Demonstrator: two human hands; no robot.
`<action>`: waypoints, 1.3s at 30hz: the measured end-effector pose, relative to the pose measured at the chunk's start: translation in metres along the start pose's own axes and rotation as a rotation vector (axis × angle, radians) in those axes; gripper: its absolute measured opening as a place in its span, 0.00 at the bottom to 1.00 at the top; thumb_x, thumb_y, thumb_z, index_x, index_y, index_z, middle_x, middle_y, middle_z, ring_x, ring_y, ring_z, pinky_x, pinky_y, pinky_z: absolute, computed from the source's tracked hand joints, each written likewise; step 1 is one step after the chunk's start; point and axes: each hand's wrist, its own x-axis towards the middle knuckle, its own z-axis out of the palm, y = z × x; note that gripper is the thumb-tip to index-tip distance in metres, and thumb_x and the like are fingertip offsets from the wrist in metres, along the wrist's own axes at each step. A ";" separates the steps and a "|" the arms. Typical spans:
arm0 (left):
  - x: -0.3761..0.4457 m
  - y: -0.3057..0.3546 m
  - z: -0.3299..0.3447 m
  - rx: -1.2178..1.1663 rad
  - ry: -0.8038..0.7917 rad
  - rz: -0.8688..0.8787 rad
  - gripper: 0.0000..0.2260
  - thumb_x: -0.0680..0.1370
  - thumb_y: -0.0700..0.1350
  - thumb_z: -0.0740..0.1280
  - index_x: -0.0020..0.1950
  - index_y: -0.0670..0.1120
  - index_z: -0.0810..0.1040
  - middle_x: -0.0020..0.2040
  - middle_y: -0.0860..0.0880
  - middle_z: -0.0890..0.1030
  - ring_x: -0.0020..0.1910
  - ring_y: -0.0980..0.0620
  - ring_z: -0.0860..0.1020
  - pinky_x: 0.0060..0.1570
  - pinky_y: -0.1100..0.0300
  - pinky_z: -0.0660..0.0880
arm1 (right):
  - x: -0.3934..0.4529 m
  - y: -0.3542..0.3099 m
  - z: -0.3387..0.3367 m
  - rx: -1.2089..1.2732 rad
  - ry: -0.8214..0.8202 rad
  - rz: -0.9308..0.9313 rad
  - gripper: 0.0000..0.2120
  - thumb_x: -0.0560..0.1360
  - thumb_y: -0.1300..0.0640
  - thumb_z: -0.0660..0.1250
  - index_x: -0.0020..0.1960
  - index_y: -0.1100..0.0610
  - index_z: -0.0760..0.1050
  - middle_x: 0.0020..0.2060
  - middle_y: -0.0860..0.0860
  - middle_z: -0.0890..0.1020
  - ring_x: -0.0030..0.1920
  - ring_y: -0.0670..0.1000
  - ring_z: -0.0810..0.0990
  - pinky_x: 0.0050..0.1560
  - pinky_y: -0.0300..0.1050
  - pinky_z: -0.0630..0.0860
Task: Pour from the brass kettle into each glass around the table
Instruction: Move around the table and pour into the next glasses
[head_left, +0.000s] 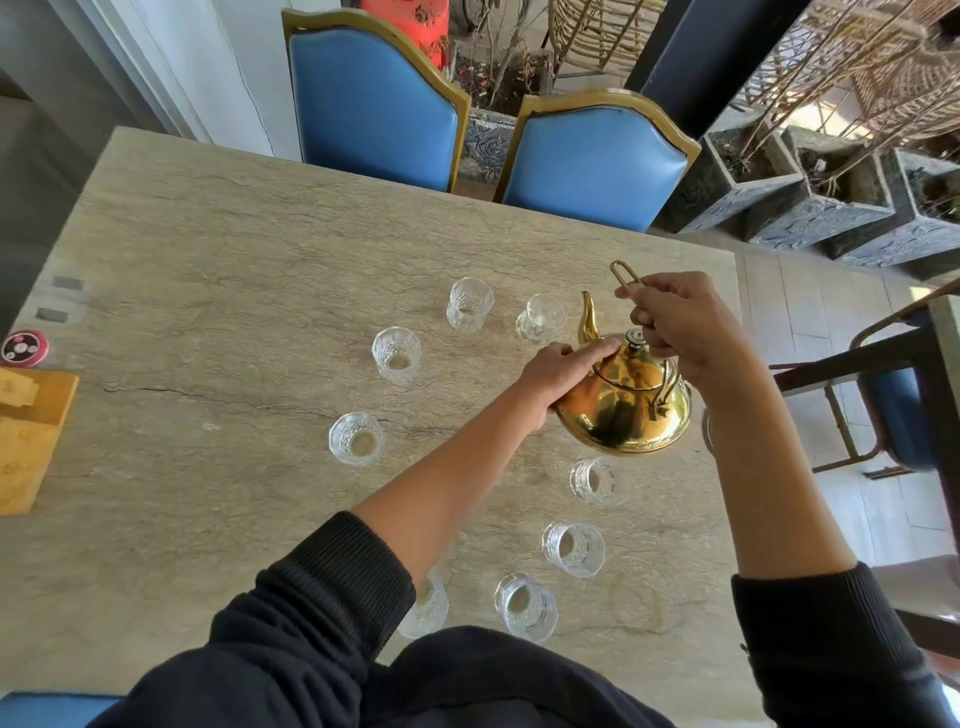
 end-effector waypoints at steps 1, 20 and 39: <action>0.001 -0.002 -0.003 -0.005 0.013 0.007 0.32 0.74 0.68 0.75 0.63 0.41 0.83 0.54 0.43 0.86 0.48 0.47 0.83 0.41 0.58 0.76 | 0.000 0.001 0.003 0.016 -0.004 -0.003 0.10 0.82 0.58 0.63 0.56 0.62 0.80 0.30 0.50 0.72 0.23 0.44 0.64 0.21 0.37 0.60; -0.022 -0.016 -0.077 -0.097 0.170 -0.015 0.27 0.75 0.68 0.74 0.55 0.45 0.82 0.47 0.46 0.84 0.45 0.50 0.82 0.40 0.57 0.74 | -0.007 -0.046 0.080 -0.116 -0.097 -0.123 0.10 0.81 0.59 0.64 0.55 0.63 0.82 0.33 0.53 0.76 0.27 0.47 0.68 0.25 0.39 0.65; -0.036 -0.009 -0.081 -0.094 0.152 -0.061 0.34 0.74 0.71 0.74 0.62 0.42 0.84 0.50 0.44 0.86 0.44 0.49 0.83 0.37 0.58 0.75 | -0.012 -0.057 0.089 -0.156 -0.064 -0.108 0.11 0.81 0.62 0.64 0.56 0.67 0.81 0.32 0.55 0.76 0.27 0.48 0.68 0.24 0.40 0.65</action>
